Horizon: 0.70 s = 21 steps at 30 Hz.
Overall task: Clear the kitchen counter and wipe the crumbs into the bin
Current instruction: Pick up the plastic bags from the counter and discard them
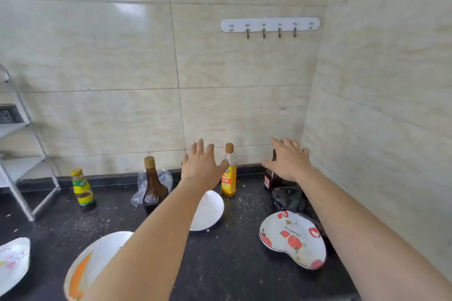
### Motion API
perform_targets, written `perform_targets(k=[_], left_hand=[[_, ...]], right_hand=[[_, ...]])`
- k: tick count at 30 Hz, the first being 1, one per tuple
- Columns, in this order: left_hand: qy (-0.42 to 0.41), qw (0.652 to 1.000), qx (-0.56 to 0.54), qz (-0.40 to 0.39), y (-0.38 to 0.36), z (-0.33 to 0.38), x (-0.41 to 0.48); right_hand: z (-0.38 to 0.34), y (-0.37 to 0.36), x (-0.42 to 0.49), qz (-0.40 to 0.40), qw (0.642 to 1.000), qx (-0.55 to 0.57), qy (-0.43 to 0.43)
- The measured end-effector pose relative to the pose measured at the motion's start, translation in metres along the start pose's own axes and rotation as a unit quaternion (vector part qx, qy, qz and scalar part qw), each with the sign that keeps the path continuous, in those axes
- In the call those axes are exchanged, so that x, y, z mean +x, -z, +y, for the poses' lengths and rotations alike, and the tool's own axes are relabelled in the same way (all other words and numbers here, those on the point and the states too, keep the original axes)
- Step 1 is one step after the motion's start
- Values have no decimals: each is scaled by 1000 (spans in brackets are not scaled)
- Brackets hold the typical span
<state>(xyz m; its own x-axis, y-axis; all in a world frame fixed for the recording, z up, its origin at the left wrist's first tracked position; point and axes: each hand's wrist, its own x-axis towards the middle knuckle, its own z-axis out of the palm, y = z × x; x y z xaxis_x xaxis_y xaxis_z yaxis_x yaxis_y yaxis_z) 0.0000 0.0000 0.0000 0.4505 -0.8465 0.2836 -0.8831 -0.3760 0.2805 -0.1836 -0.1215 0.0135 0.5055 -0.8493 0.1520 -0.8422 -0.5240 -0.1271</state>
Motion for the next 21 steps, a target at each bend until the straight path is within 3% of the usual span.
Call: perform_targets(k=[7,14,18,21], left_hand=[[-40,995,-45,-73,-125,64,82],[-54,949,-90,-298,-254,107,117],[-33,923,-122,-364,-305,122,127],[-30,910,-138,-391,-330,128,126]], right_hand=[[110,-67,87,-92,993,0,-80],[188,-159,121,-304,944,-67,-112],[208,-201,122,-330,926,-138,-119],[221,-227,123,-298,939,-140,-102]])
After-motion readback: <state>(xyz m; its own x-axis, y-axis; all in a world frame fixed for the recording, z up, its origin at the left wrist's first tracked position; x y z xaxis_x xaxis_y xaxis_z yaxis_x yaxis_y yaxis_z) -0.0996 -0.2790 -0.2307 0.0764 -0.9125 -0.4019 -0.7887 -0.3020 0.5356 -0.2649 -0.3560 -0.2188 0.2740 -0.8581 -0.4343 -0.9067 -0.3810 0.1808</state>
